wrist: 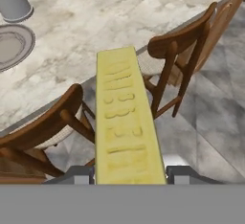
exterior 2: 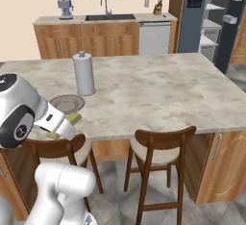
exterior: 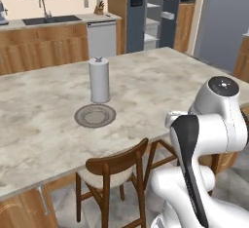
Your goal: Retrieve the butter from the fridge and place it on a plate on the dining table. Then retrieve the butter knife by the fridge and place it near the plate.
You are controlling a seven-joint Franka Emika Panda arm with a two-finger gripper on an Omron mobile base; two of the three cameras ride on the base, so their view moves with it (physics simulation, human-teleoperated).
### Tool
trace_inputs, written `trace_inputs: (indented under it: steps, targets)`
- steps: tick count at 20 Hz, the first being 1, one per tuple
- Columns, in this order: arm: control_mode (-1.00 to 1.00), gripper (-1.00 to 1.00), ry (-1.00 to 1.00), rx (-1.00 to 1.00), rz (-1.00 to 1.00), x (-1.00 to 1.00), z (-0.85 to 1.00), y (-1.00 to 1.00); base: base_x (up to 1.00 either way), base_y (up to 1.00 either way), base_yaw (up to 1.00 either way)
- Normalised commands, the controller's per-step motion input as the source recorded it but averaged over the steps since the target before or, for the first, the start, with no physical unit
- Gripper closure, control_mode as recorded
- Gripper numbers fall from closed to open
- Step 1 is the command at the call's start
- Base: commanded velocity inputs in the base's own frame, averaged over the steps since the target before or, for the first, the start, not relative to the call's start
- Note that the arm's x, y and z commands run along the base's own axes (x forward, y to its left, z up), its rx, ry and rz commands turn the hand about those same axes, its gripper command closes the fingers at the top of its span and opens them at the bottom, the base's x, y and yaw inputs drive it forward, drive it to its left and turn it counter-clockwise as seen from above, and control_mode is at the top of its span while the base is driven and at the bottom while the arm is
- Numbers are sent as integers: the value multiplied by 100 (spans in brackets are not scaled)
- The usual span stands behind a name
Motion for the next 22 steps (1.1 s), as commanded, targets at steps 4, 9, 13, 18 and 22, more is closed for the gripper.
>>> trace_inputs:
  steps: [4,9,13,18,22]
  targets:
    - [100,100,0,0,0,0,0,0,-3,57,3]
    - [100,100,0,0,0,0,0,0,-36,14,7]
    - [100,100,0,0,0,0,0,0,-5,49,0]
    - [100,100,0,0,0,0,0,0,-17,100,0]
    - [100,100,0,0,0,0,0,0,27,44,0]
